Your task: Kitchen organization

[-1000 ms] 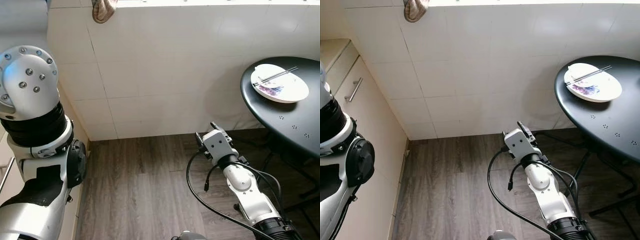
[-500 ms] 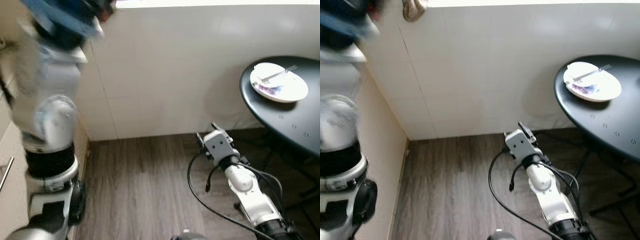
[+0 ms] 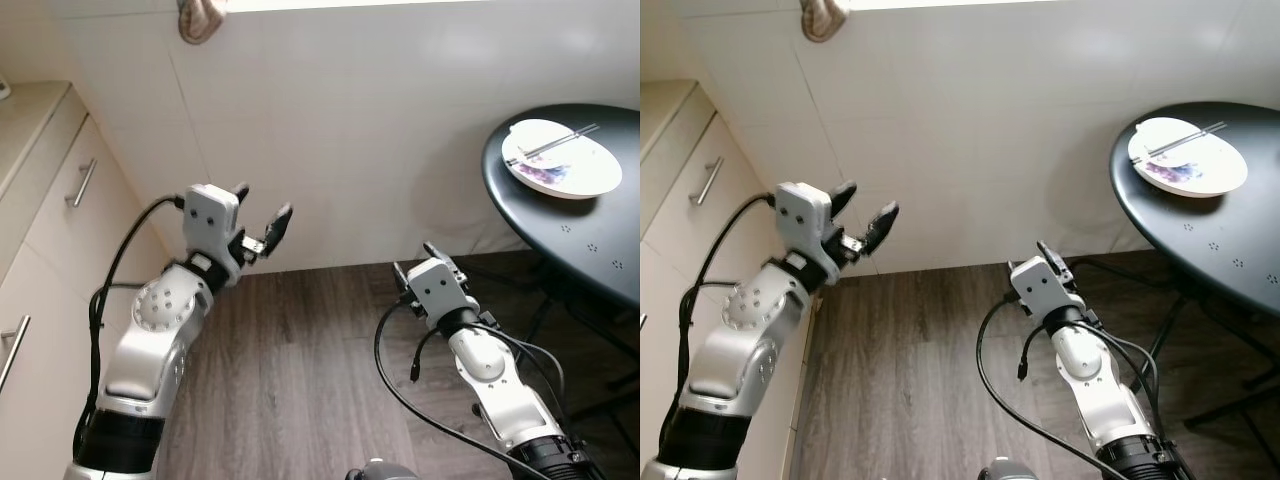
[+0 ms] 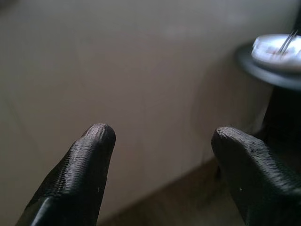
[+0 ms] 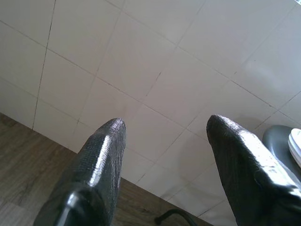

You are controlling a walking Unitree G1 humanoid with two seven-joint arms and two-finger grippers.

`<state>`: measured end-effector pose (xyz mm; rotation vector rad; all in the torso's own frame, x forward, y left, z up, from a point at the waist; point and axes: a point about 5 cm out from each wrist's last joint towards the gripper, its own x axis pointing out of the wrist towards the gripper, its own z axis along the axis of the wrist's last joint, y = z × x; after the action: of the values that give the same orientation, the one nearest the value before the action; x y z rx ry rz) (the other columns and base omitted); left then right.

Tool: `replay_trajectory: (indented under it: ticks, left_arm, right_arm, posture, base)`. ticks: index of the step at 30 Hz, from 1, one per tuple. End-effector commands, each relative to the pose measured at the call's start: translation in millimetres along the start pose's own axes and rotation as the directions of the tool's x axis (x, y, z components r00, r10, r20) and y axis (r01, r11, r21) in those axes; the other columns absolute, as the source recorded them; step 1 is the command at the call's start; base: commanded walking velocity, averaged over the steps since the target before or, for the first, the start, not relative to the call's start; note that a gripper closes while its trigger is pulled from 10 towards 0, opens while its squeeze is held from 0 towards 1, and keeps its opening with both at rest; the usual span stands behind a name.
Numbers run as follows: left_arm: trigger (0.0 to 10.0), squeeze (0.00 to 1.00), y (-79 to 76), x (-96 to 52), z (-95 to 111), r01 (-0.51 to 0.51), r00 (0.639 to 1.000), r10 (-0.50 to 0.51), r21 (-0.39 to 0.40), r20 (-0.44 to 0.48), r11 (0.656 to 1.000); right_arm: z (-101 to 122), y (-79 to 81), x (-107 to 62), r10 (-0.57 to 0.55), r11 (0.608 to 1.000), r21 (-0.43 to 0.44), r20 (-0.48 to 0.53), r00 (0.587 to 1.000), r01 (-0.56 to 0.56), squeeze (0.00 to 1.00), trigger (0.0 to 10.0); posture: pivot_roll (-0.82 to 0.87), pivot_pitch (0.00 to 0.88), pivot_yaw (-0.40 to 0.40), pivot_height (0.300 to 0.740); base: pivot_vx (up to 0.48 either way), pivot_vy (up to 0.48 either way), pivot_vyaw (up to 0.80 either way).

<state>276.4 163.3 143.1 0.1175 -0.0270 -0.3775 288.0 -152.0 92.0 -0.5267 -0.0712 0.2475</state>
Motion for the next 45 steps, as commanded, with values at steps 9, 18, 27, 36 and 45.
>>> replay_trajectory:
  ticks: [9, 18, 27, 36, 45]
  left_arm:
    - [10.0, 0.00, -8.0, -5.2, -11.6, -0.057, 0.998, 0.057, 0.060, -0.005, 0.997]
    - [10.0, 0.00, -24.6, -11.0, -27.0, -0.092, 0.995, 0.094, 0.063, -0.041, 0.994]
    - [10.0, 0.00, -24.4, -9.0, -28.8, -0.120, 0.991, 0.122, 0.045, -0.046, 0.992]
    - [10.0, 0.00, -22.7, -6.9, -29.2, -0.133, 0.990, 0.133, 0.003, -0.043, 0.991]
    - [10.0, 0.00, -24.4, -4.2, -30.8, -0.142, 0.989, 0.142, -0.010, -0.039, 0.990]
  right_arm:
    - [5.5, -1.8, 0.8, -0.013, 1.000, -0.003, 0.031, 0.999, 0.013, 0.00, 10.0]
    - [6.9, -3.3, 0.4, -0.014, 1.000, -0.013, 0.042, 0.999, 0.015, 0.00, 10.0]
    - [8.2, -5.8, 2.2, -0.018, 1.000, -0.017, 0.048, 0.999, 0.019, 0.00, 10.0]
    - [8.4, -7.9, 2.2, -0.027, 0.999, -0.025, 0.052, 0.998, 0.028, 0.00, 10.0]
    - [9.1, -7.6, 3.9, -0.025, 0.999, -0.031, 0.059, 0.998, 0.027, 0.00, 10.0]
  posture:
    - [-0.16, 0.041, 0.016, 0.740]
    - [-0.16, 0.044, 0.013, 0.740]
    - [-0.16, 0.042, 0.009, 0.740]
    - [-0.16, 0.036, 0.013, 0.740]
    - [-0.16, 0.023, 0.011, 0.740]
  base:
    - [0.000, 0.000, 0.00]
    - [0.000, -0.147, 0.00]
    - [0.000, -0.397, 0.00]
    - [0.000, 0.000, 0.00]
    - [0.256, 0.000, 0.00]
